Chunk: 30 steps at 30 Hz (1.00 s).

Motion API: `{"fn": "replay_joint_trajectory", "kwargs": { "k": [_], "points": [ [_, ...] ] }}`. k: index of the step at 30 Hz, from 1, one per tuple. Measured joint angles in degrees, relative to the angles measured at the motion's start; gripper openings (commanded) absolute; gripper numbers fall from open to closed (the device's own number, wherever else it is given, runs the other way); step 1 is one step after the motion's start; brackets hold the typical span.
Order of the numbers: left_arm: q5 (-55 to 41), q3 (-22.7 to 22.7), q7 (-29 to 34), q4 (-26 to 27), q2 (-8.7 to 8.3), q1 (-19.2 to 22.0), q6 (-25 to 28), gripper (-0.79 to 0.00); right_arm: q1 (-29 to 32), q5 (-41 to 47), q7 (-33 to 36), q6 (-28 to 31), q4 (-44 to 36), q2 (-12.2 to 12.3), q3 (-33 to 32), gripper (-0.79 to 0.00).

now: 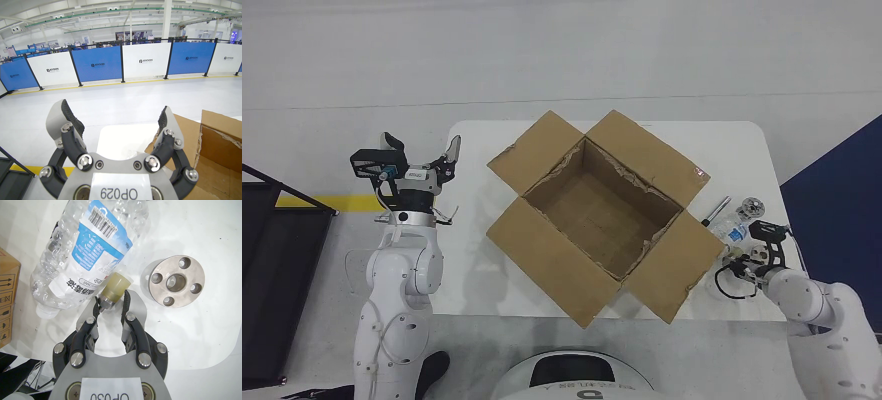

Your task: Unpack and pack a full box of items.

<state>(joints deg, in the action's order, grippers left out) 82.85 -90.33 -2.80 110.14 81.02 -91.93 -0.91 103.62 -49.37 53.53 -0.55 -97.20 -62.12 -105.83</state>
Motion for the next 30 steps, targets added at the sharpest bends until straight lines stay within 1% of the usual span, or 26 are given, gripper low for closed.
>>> {"fn": "replay_joint_trajectory", "kwargs": {
  "k": [2,5,6,13,22,30],
  "points": [
    [0.00,0.00,0.00,0.00,0.00,0.00,0.00,0.000,-0.25,0.19,0.40,0.41,0.51,0.10,-0.44,-0.573],
    [0.00,0.00,0.00,0.00,0.00,0.00,0.00,0.000,-0.38,0.80,1.06,1.61,1.11,0.26,-1.15,-0.708],
    [0.00,0.00,0.00,0.00,0.00,0.00,0.00,0.000,-0.47,1.04,1.28,2.00,1.40,0.32,-1.39,-0.785],
    [0.00,0.00,0.00,0.00,0.00,0.00,0.00,0.000,0.01,3.36,1.19,5.64,3.30,0.66,-3.39,-0.785],
    [0.00,0.00,0.00,0.00,0.00,0.00,0.00,0.000,6.17,8.35,-2.69,13.53,1.68,0.86,-8.29,-0.785],
    [0.00,0.00,0.00,0.00,0.00,0.00,0.00,0.000,11.38,14.41,-6.70,23.06,0.53,0.95,-12.78,-0.785]
  ]
}}
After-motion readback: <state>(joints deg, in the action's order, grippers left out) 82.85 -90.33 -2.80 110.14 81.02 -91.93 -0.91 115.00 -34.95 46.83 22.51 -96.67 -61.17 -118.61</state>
